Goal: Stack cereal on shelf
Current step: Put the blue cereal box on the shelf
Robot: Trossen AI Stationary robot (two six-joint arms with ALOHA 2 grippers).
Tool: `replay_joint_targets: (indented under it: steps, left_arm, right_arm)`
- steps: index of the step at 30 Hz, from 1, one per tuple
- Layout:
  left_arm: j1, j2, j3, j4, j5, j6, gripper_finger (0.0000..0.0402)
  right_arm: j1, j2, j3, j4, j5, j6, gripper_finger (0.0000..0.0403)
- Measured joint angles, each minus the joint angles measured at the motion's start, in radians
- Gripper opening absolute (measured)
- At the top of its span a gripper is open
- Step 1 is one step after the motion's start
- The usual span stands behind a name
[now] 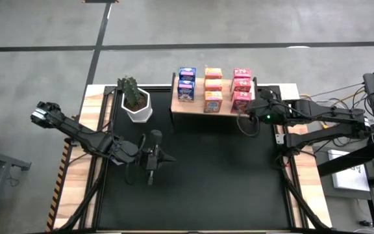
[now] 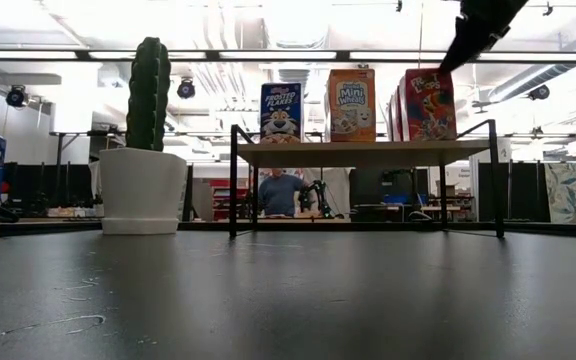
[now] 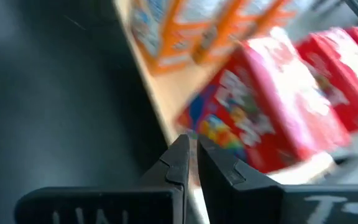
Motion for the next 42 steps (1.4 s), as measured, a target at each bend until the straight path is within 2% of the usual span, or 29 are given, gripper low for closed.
replay_joint_targets:
  steps: [3, 9, 12, 21, 30, 35, 42]
  left_arm:
    - [0.0, 0.0, 0.0, -0.018, -0.032, -0.099, 0.0]
    - [0.0, 0.0, 0.0, -0.18, -0.252, -0.4, 0.0]
    - [0.0, -0.001, 0.005, -0.296, -0.269, -0.599, 0.0]
    - [-0.004, 0.011, 0.213, -0.771, -0.062, -1.203, 0.0]
    - [-0.019, 0.01, 0.205, -1.208, 0.081, -1.764, 0.0009]
    - [-0.021, 0.008, 0.196, -1.406, 0.137, -1.946, 0.0058]
    - [-0.021, 0.006, 0.177, -1.501, 0.135, -2.1, 0.0169]
  right_arm:
    - [0.069, -0.011, -0.034, 0.09, 0.001, 0.015, 0.0022]
    - [0.207, -0.015, -0.174, 0.371, 0.006, -0.05, 0.0022]
    - [0.248, -0.014, -0.234, 0.483, 0.009, -0.078, 0.0022]
    - [0.294, -0.02, -0.315, 0.601, 0.011, -0.095, 0.0022]
    - [0.315, -0.018, -0.383, 0.777, 0.008, -0.228, 0.0022]
    - [0.314, -0.017, -0.384, 0.783, 0.008, -0.279, 0.0022]
    - [0.314, -0.017, -0.384, 0.775, 0.004, -0.291, 0.0022]
